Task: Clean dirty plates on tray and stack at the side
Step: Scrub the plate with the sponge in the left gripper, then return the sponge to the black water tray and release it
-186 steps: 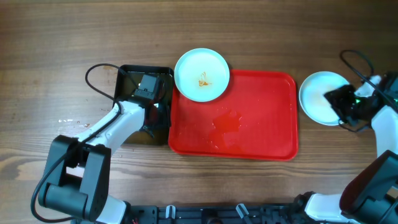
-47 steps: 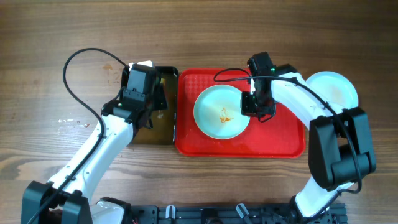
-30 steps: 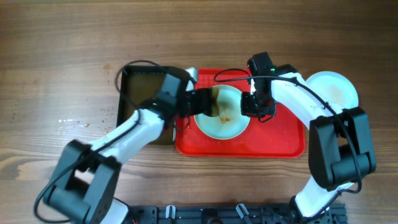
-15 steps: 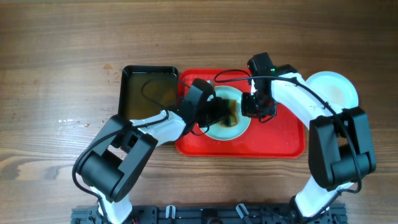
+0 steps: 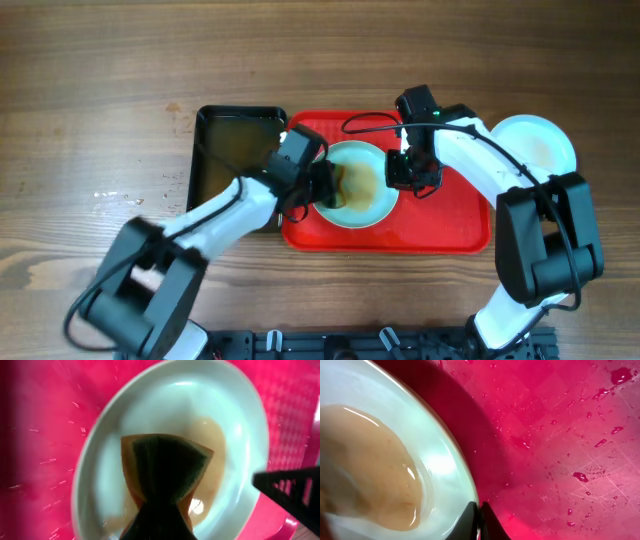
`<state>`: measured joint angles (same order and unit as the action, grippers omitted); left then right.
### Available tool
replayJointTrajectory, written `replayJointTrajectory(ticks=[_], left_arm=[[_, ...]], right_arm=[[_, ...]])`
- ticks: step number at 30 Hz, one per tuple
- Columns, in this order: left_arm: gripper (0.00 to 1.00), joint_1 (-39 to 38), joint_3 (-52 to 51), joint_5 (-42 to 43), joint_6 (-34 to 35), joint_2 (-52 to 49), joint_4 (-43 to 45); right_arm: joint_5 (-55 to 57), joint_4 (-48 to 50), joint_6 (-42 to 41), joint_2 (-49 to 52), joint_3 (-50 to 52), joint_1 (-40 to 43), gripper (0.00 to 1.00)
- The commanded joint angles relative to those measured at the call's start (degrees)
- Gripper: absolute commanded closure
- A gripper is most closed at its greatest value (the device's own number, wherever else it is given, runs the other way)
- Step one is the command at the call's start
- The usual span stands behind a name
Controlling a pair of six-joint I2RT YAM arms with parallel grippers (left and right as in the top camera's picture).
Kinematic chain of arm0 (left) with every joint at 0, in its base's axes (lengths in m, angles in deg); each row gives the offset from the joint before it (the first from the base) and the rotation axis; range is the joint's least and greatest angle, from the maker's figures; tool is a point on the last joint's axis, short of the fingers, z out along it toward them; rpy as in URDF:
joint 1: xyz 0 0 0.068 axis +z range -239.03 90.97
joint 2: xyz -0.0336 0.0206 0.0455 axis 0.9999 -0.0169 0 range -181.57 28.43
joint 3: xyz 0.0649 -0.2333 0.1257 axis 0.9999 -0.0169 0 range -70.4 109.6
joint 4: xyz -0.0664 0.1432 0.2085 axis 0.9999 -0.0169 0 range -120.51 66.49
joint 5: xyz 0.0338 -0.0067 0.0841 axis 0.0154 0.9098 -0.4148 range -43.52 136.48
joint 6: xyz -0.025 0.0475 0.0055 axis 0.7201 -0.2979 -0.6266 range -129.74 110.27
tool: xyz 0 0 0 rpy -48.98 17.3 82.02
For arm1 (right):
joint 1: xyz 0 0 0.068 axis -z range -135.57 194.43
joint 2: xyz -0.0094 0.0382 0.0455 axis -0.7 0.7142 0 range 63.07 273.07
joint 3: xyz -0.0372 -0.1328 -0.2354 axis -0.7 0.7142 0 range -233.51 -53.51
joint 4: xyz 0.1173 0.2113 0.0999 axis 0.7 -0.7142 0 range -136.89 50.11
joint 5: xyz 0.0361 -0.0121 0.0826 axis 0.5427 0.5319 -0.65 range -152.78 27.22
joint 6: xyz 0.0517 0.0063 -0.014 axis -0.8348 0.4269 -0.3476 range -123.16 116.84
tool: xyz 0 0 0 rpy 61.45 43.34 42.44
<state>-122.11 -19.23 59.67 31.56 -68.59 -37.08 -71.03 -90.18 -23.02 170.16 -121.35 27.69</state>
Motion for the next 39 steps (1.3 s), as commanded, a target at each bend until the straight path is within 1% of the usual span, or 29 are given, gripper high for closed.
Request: replayJointTrajectory(ticks=[1, 4, 6, 7, 9, 11, 13, 16, 17, 18, 20, 21, 23, 24, 25, 26, 27, 29, 30, 31, 32, 33, 34, 36, 37, 38, 39], left_arm=[[0.96, 2.1, -0.2, -6.6, -8.5, 7.5, -3.6], [0.96, 5.6, -0.2, -7.8, -14.1, 12.4, -5.4], [0.96, 8.8, -0.2, -11.0, -14.1, 13.7, -8.3], [0.96, 10.2, -0.2, -11.5, -14.1, 13.6, -10.0], [0.96, 12.0, -0.5, -11.8, -14.1, 12.7, -11.9], [0.96, 13.6, -0.7, -14.3, -14.1, 10.6, -14.1], [0.96, 14.5, -0.8, -14.6, -14.1, 8.2, -14.4], [0.93, 15.0, -0.8, -16.5, -14.1, 4.7, -14.3], [0.87, 15.0, -0.8, -17.2, -14.1, 3.7, -14.3], [0.62, 15.0, -0.8, -17.7, -14.1, 2.8, -14.3], [0.29, 15.0, -0.8, -18.0, -14.1, 1.1, -14.3], [0.26, 15.0, -0.8, -18.0, -14.1, 0.3, -14.2], [0.25, 15.0, -0.8, -18.3, -14.1, -1.1, -14.0], [0.22, 15.0, -0.8, -18.3, -14.1, -1.7, -13.9], [0.2, 15.0, -0.8, -18.3, -14.1, -2.4, -13.6], [0.21, 15.0, -0.8, -18.3, -14.1, -3.1, -12.9], [0.25, 15.0, -0.8, -18.4, -14.1, -3.4, -11.7], [0.46, 15.0, -0.8, -19.1, -14.1, -3.4, -8.0], [0.58, 15.0, -0.8, -19.1, -14.1, -3.4, -6.5], [0.76, 15.0, -0.8, -19.1, -14.1, -3.4, -5.2], [0.88, 15.0, -0.8, -19.1, -14.2, -3.4, -4.8], [0.94, 15.1, -0.8, -19.5, -14.9, -3.4, -4.5], [0.96, 15.1, -0.8, -20.5, -15.6, -3.4, -4.4], [0.96, 15.3, -0.8, -21.4, -15.6, -3.2, -5.0], [0.71, 15.3, -0.8, -20.8, -15.6, -3.0, -6.1], [0.49, 15.3, -0.8, -19.1, -15.6, -2.8, -7.4], [0.48, 15.3, -0.8, -14.7, -15.6, -2.7, -9.9]], right_arm=[[1.9, -0.1, 0.4, -0.5, 0.1, 0.2, 0.96], [1.9, 0.0, 0.3, -0.5, 0.1, 0.2, 0.95], [1.8, 0.0, 0.3, -0.5, 0.1, 0.2, 0.93], [1.7, 0.1, 0.3, -0.5, 0.1, 0.2, 0.91], [0.4, 0.3, 0.3, -0.5, 0.1, 0.2, 0.87], [-0.8, 0.6, 0.3, -0.5, 0.1, 0.2, 0.85], [-0.8, 0.8, 0.3, -0.5, 0.1, 0.2, 0.83], [-0.8, 0.8, 0.3, -0.5, 0.1, 0.2, 0.83], [-0.7, 0.8, 0.3, -0.5, 0.1, 0.2, 0.83], [-0.8, 0.8, 0.3, -0.5, 0.1, 0.2, 0.83], [-0.8, 0.8, 0.3, -0.5, 0.1, 0.2, 0.83], [-0.7, 0.8, 0.3, -0.5, 0.1, 0.2, 0.83], [-0.8, 0.8, 0.3, -0.5, 0.1, 0.2, 0.83], [-0.8, 0.8, 0.3, -0.5, 0.1, 0.2, 0.83], [-0.8, 0.7, 0.3, -0.5, 0.1, 0.2, 0.83], [-0.8, 0.7, 0.3, -0.5, 0.1, 0.2, 0.83], [-0.8, 0.7, 0.3, -0.5, 0.1, 0.2, 0.83], [-0.8, 0.7, 0.3, -0.5, 0.1, 0.2, 0.83], [-0.8, 0.6, 0.3, -0.5, 0.1, 0.2, 0.83], [-0.8, 0.5, 0.3, -0.5, 0.1, 0.2, 0.83], [-0.8, 0.3, 0.3, -0.5, 0.1, 0.2, 0.83], [-0.7, 0.2, 0.3, -0.5, 0.1, 0.2, 0.83], [-0.7, 0.1, 0.3, -0.5, 0.1, 0.2, 0.83], [-0.7, 0.2, 0.3, -0.5, 0.1, 0.2, 0.83], [-0.7, 0.1, 0.3, -0.5, 0.1, 0.2, 0.83], [-0.7, 0.1, 0.3, -0.5, 0.1, 0.2, 0.83], [-0.7, 0.1, 0.3, -0.5, 0.1, 0.2, 0.83]])
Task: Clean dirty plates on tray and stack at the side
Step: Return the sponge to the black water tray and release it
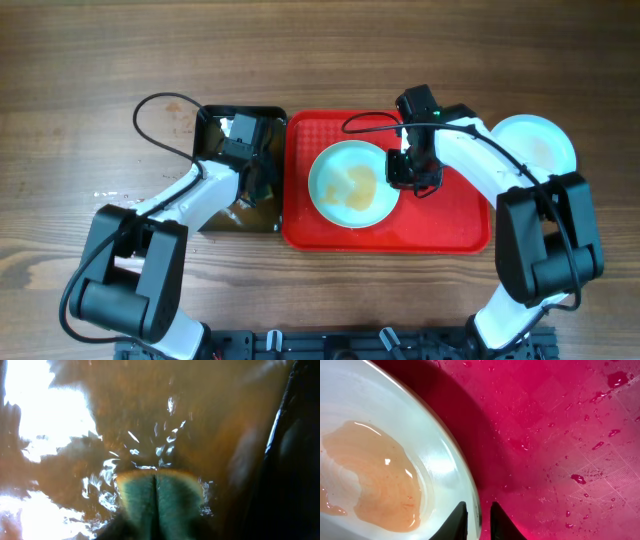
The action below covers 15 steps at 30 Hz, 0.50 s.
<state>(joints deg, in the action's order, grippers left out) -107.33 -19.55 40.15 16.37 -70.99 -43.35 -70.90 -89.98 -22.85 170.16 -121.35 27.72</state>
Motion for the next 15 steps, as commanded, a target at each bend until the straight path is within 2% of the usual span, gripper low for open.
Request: replayJointTrajectory(ticks=[1, 4, 5, 6, 8, 9, 12, 14, 15], left_arm=[[0.47, 0.5, -0.5, 7.1, -0.4, -0.3, -5.1], [0.48, 0.5, -0.5, 8.9, -0.4, -0.3, -9.7], [0.53, 0.5, -0.5, 8.9, -0.4, -0.3, -10.3], [0.6, 0.5, -0.5, 8.8, -0.4, -0.3, -10.6], [0.89, 0.5, -0.5, 8.8, -0.4, -0.3, -10.7], [0.96, 0.5, -0.5, 8.3, -0.4, -0.3, -10.7], [0.96, 0.5, -0.5, 5.4, -0.4, -0.3, -10.6], [0.67, 0.6, -0.5, 3.6, -0.5, -0.2, -10.5], [0.57, 0.6, -0.1, 3.5, -0.7, 0.1, -10.7]], right_arm=[[-0.9, -0.1, 0.2, -0.5, 0.1, 0.2, 0.83], [-0.9, -0.1, 0.2, -0.5, 0.1, 0.2, 0.83], [-0.9, -0.1, 0.2, -0.5, 0.1, 0.2, 0.83], [-0.9, -0.1, 0.1, -0.5, 0.1, 0.2, 0.83], [-0.9, -0.1, 0.2, -0.5, 0.1, 0.2, 0.83], [-0.9, -0.2, 0.2, -0.5, 0.1, 0.2, 0.83], [-0.9, -0.3, 0.2, -0.5, 0.1, 0.2, 0.83], [-0.9, -0.3, 0.2, -0.5, 0.1, 0.2, 0.83], [-0.9, -0.2, 0.2, -0.5, 0.1, 0.2, 0.83]])
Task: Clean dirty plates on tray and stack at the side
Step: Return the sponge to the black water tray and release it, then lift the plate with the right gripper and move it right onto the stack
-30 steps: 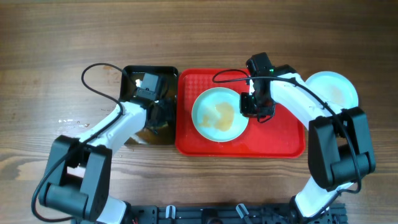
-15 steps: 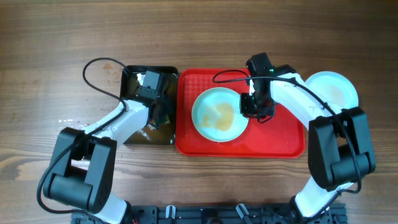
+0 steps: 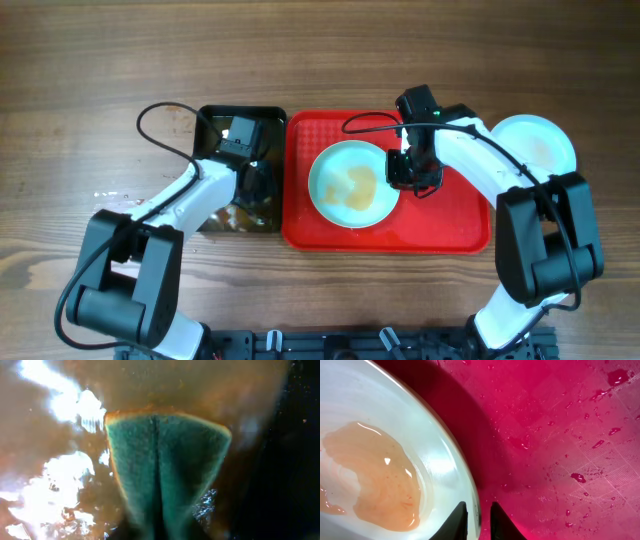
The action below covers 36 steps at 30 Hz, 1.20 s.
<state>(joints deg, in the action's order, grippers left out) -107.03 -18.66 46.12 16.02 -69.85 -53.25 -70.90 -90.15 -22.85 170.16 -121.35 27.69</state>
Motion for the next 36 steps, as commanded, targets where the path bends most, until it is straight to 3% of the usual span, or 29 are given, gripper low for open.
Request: replayJointTrajectory(ticks=[1, 5, 8, 9, 20, 30, 36], left_arm=[[0.56, 0.3, -0.4, -2.5, -1.4, -0.5, -1.1], [0.58, 1.6, 1.5, -3.4, -3.8, 5.7, -1.1], [0.94, 5.6, 1.5, -6.6, -3.7, 8.4, -1.0], [0.96, 7.3, 1.5, -6.2, -3.7, 8.4, -1.0], [0.95, 13.1, 1.5, -6.9, -6.0, 1.8, -0.5], [0.96, 21.6, 0.7, -8.5, -6.0, 1.5, -0.5], [0.96, 22.9, 0.7, -7.9, -5.8, 1.5, -0.8]], right_arm=[[-0.9, -0.1, 0.2, -0.5, 0.1, 0.2, 0.83], [-0.9, -0.1, 0.2, -0.5, 0.1, 0.2, 0.83], [-0.9, 0.1, 0.2, -0.5, 0.1, 0.2, 0.83], [-0.9, 0.2, 0.2, -0.5, 0.1, 0.2, 0.83], [-0.9, 0.1, 0.2, -0.5, 0.1, 0.2, 0.83], [-0.9, 0.0, 0.2, -0.5, 0.1, 0.2, 0.83], [-0.9, 0.1, 0.2, -0.5, 0.1, 0.2, 0.83]])
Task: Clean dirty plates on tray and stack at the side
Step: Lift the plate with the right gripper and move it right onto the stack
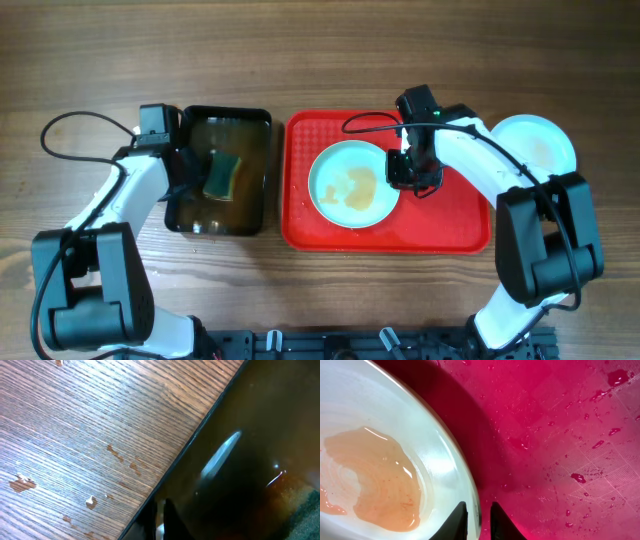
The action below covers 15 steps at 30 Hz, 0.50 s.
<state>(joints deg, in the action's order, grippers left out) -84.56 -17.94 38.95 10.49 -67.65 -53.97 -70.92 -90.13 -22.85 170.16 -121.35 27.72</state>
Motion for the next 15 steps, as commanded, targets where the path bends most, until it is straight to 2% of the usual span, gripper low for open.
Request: replayJointTrajectory(ticks=[1, 3, 4, 6, 10, 15], left_arm=[[0.96, 0.2, 0.0, 1.8, -0.3, -0.7, 0.0], [0.96, 0.1, 0.1, 5.0, -0.3, 0.0, 0.2], [0.96, 0.2, 0.1, 6.8, -0.3, 1.1, 0.5], [0.96, 0.1, 0.7, 9.2, -0.3, 4.0, 0.7], [0.76, 0.1, 0.9, 20.8, -0.3, 11.1, 1.0], [0.73, -2.4, -0.2, 22.5, -0.3, 10.9, -2.9]], right_arm=[[-0.9, 0.1, 0.1, -0.5, 0.1, 0.2, 0.83], [-0.9, 0.1, 0.2, -0.5, 0.1, 0.2, 0.82], [-0.9, 0.1, 0.1, -0.5, 0.1, 0.2, 0.76], [-0.9, 0.2, 0.0, -0.5, 0.1, 0.2, 0.73], [-0.9, 0.3, 0.0, -0.5, 0.1, 0.2, 0.73], [-2.3, 3.4, 0.0, -0.5, 3.2, 0.2, 0.74]])
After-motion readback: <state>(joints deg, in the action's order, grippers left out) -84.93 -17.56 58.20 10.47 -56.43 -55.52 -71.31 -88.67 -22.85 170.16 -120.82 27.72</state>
